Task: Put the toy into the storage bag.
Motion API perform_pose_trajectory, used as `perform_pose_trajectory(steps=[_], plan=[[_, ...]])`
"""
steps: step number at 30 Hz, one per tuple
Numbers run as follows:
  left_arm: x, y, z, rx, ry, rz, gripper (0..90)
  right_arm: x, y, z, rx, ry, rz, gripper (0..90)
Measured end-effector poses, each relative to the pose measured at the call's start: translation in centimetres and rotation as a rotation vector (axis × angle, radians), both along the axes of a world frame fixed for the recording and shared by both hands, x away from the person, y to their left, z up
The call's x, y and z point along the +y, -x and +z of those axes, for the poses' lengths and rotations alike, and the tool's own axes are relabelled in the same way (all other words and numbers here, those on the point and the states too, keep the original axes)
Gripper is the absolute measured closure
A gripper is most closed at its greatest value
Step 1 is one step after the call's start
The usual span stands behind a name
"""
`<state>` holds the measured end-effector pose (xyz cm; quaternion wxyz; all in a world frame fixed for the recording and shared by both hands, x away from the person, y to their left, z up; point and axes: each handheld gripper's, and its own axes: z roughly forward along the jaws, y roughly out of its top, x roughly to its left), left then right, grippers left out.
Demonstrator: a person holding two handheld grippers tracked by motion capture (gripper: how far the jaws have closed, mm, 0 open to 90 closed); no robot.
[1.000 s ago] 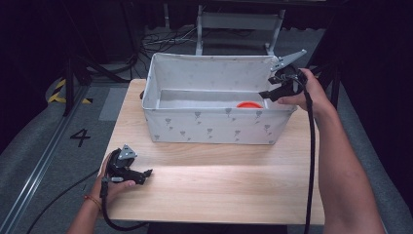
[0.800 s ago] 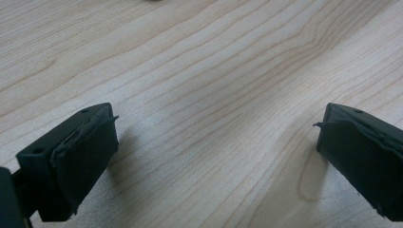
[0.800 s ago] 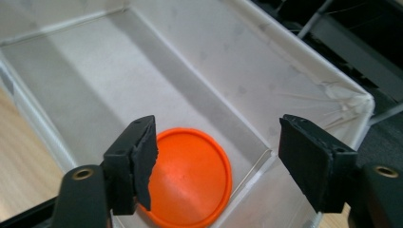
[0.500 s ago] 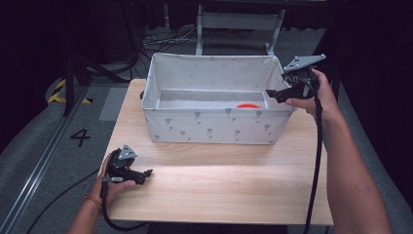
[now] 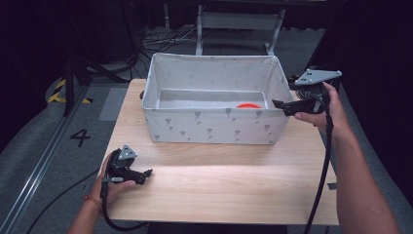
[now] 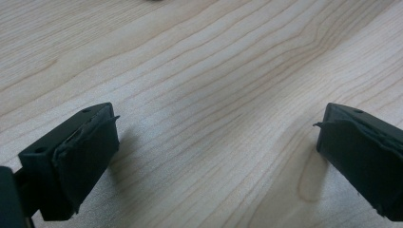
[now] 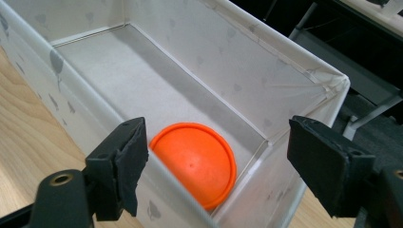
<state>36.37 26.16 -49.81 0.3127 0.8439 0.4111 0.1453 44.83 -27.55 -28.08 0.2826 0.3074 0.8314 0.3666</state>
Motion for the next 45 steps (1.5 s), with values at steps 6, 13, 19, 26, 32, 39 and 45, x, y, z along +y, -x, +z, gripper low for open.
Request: perform_pose_trajectory(steps=[6,13,19,26,32,39,45], plan=[[0.0,0.0,0.0,-0.001,-0.001,0.002,0.5,-0.9,2.1,-0.5,-0.020,-0.007,0.009,22.3],[0.0,0.0,0.0,-0.001,-0.002,0.002,0.5,-1.8,4.0,-0.8,-0.046,-0.004,0.008,22.0],[0.0,0.0,0.0,-0.001,-0.002,0.003,0.6,-2.5,5.5,-1.7,-0.052,0.027,0.008,21.1],[0.0,0.0,0.0,-0.001,-0.002,0.002,0.5,-3.1,6.5,-3.3,-0.036,0.066,0.010,20.5],[0.0,0.0,0.0,-0.001,-0.002,0.002,0.5,-3.5,6.9,-5.0,-0.014,0.078,0.004,20.5],[-0.1,0.1,0.0,0.007,0.001,0.011,0.6,-4.1,7.3,-8.0,0.051,0.061,0.012,20.9],[0.0,0.1,0.0,0.004,0.000,0.009,0.6,-4.6,7.9,-10.8,0.085,0.095,0.000,20.9]])
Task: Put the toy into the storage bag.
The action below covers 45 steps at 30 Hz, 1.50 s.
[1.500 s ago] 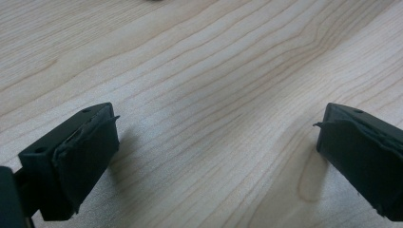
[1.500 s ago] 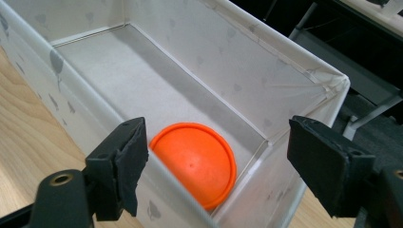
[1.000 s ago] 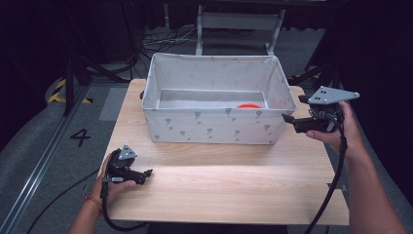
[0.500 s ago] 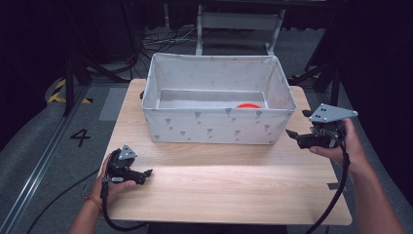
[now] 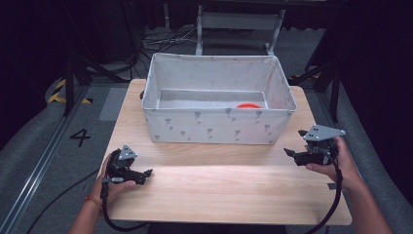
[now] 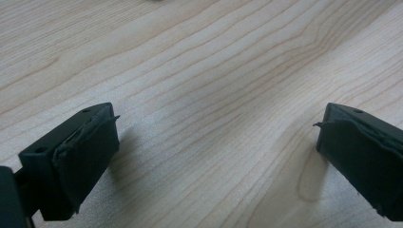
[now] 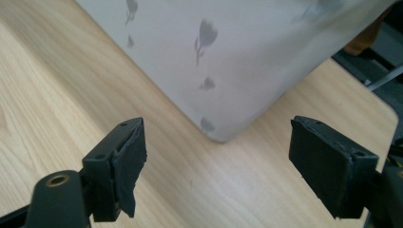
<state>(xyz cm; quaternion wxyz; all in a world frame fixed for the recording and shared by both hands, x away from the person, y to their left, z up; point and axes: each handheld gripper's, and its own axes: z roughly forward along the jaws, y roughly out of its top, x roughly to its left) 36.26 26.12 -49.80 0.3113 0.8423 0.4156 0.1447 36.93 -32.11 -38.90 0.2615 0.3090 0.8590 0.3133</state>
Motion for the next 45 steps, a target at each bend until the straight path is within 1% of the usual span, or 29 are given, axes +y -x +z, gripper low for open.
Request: perform_pose_trajectory(steps=[1,2,3,4,5,8,9,10,12,13,14,15,16,17,19,20,21,22,24,26,27,28,30,31,45], plan=[[0.0,0.0,0.0,0.000,0.000,0.000,0.6,0.0,0.0,0.0,0.000,0.000,0.000,20.9],[0.0,0.0,0.0,0.003,0.002,0.003,0.6,-0.2,0.2,-1.0,0.007,0.002,-0.009,21.8],[0.0,0.0,0.0,-0.002,-0.002,0.001,0.6,-0.3,0.4,-1.4,-0.001,0.004,-0.013,21.9],[0.0,0.0,0.0,-0.002,-0.002,0.001,0.6,-0.3,0.4,-1.4,-0.001,0.004,-0.013,21.9],[0.0,0.0,0.0,-0.001,-0.001,0.002,0.6,-0.4,0.6,-1.7,-0.011,0.002,-0.013,22.3],[0.0,0.0,0.0,0.000,0.000,0.002,0.6,-1.0,1.1,-3.3,-0.002,-0.015,-0.019,22.3],[0.0,0.0,0.0,0.000,0.000,0.002,0.6,-1.2,1.3,-3.8,0.007,-0.017,-0.023,22.2],[0.0,0.0,0.0,-0.002,-0.001,0.003,0.6,-1.5,1.5,-4.6,0.025,-0.018,-0.021,21.8],[0.0,0.0,0.0,-0.002,-0.001,0.004,0.6,-1.9,1.8,-5.6,0.038,-0.026,-0.032,21.7],[0.0,0.0,0.0,-0.002,-0.001,0.004,0.6,-2.1,2.0,-6.0,0.054,-0.039,-0.036,21.5],[0.0,0.1,0.0,0.006,0.006,0.007,0.6,-2.1,2.0,-6.0,0.054,-0.039,-0.036,21.5],[-0.1,0.1,0.0,0.006,0.003,0.009,0.6,-2.6,2.3,-7.0,0.071,-0.053,-0.041,21.5],[0.0,0.1,0.0,0.002,0.004,0.007,0.6,-2.8,2.5,-7.4,0.077,-0.062,-0.048,21.5],[0.0,0.1,0.0,0.002,0.004,0.007,0.6,-2.8,2.5,-7.4,0.077,-0.062,-0.048,21.5],[0.0,0.1,0.0,0.000,0.003,0.009,0.5,-3.3,2.8,-8.3,0.101,-0.094,-0.055,21.5],[0.0,0.0,0.0,-0.001,0.000,0.007,0.5,-3.8,3.1,-9.1,0.115,-0.110,-0.071,21.5],[0.0,0.0,0.0,-0.001,0.000,0.007,0.5,-3.8,3.1,-9.1,0.115,-0.110,-0.071,21.5],[0.0,0.1,0.0,0.000,0.002,0.008,0.5,-4.0,3.2,-9.5,0.131,-0.126,-0.081,21.4],[0.0,0.1,0.0,0.000,0.001,0.008,0.6,-4.4,3.5,-10.2,0.135,-0.126,-0.100,21.0],[0.0,0.1,0.0,0.000,0.002,0.009,0.6,-4.8,3.8,-11.0,0.163,-0.167,-0.115,19.7],[0.0,0.1,0.0,0.000,0.003,0.008,0.5,-5.0,4.0,-11.3,0.160,-0.190,-0.123,19.4],[0.0,0.1,0.0,-0.001,0.003,0.010,0.6,-5.2,4.1,-11.5,0.163,-0.214,-0.134,19.2],[-0.1,0.1,0.0,-0.002,0.006,0.012,0.6,-5.5,4.3,-11.5,0.168,-0.215,-0.163,15.4],[-0.1,0.1,0.0,-0.002,0.006,0.012,0.6,-5.6,4.3,-11.5,0.172,-0.218,-0.166,15.4],[0.0,0.1,0.0,0.000,0.002,0.010,0.5,-5.6,4.4,-11.5,0.171,-0.216,-0.176,15.1]])
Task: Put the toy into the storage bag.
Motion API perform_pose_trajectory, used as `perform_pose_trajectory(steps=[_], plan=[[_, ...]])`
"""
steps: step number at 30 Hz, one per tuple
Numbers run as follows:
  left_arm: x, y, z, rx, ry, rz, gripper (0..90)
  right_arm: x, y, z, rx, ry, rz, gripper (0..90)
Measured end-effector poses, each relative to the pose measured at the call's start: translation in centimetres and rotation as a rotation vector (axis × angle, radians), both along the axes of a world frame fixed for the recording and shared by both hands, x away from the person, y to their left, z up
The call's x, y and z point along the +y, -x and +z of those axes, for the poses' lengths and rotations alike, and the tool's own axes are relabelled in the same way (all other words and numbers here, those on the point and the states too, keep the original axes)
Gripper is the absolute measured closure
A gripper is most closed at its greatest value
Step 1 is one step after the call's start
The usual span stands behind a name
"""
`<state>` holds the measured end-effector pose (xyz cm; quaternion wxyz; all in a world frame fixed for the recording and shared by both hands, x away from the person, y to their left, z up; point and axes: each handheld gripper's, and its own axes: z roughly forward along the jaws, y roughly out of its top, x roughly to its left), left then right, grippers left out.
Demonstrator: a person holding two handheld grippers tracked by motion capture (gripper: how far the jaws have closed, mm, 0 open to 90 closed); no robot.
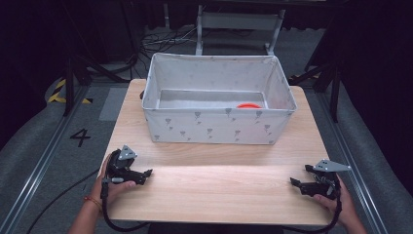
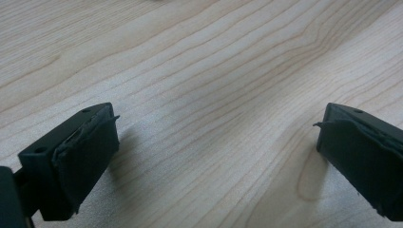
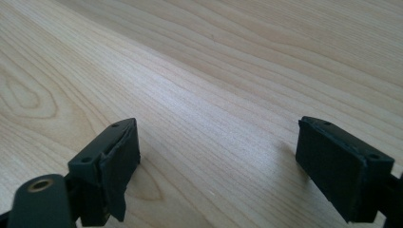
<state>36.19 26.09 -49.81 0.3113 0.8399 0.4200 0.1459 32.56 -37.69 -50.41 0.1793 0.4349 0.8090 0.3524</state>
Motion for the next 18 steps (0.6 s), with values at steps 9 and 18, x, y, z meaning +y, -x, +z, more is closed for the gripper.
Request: perform_pose_trajectory(steps=[9,18], plan=[[-0.01,0.00,-0.03,-0.003,0.003,0.001,0.5,0.06,0.00,-0.01,0.003,0.002,-0.015,12.8],[-0.07,0.04,0.00,0.000,-0.001,0.010,0.5,0.09,-0.07,-0.04,0.010,0.009,-0.036,8.3]])
